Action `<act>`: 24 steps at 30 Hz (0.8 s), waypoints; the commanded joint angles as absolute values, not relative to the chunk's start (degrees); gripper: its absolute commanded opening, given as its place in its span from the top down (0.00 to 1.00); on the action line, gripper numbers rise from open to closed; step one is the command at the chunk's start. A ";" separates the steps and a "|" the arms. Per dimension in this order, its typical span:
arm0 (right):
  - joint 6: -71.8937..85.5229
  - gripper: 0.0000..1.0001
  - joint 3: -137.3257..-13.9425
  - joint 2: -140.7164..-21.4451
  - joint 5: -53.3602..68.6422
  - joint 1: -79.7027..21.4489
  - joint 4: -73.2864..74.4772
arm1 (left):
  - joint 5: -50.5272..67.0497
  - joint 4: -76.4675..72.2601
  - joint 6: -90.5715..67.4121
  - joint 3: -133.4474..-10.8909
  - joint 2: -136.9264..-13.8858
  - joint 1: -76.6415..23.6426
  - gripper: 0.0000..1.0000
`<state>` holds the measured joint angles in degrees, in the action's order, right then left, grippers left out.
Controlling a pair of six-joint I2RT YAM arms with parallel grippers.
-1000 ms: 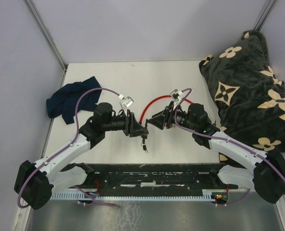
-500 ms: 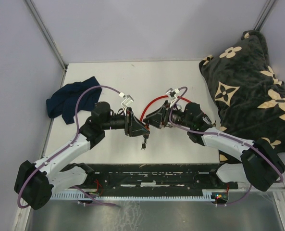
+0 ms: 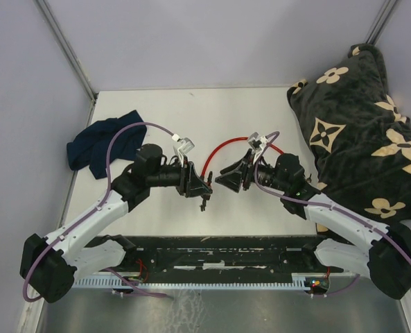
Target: Unlock with the key
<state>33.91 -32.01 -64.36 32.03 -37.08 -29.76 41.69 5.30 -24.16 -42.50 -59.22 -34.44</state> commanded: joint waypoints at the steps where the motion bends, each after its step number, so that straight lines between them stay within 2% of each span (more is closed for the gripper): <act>1: 26.74 0.42 -34.61 -60.42 32.21 -37.36 -23.72 | 40.71 9.30 -18.99 -45.48 -58.56 -34.12 0.97; 7: 26.10 0.38 -35.12 -60.53 38.60 -37.41 -27.59 | 44.46 10.05 -17.44 -46.51 -59.94 -34.18 0.97; 16: 22.90 0.28 -41.46 -65.25 46.87 -37.36 -28.03 | 51.97 11.22 -15.45 -48.34 -62.31 -35.85 0.97; 20: 23.12 0.29 -43.96 -69.11 51.83 -37.41 -27.69 | 51.29 11.98 -14.49 -49.29 -62.28 -36.38 0.97; 24: 21.41 0.34 -44.56 -70.44 54.61 -37.38 -23.89 | 47.80 13.71 -13.25 -49.90 -61.61 -36.39 0.97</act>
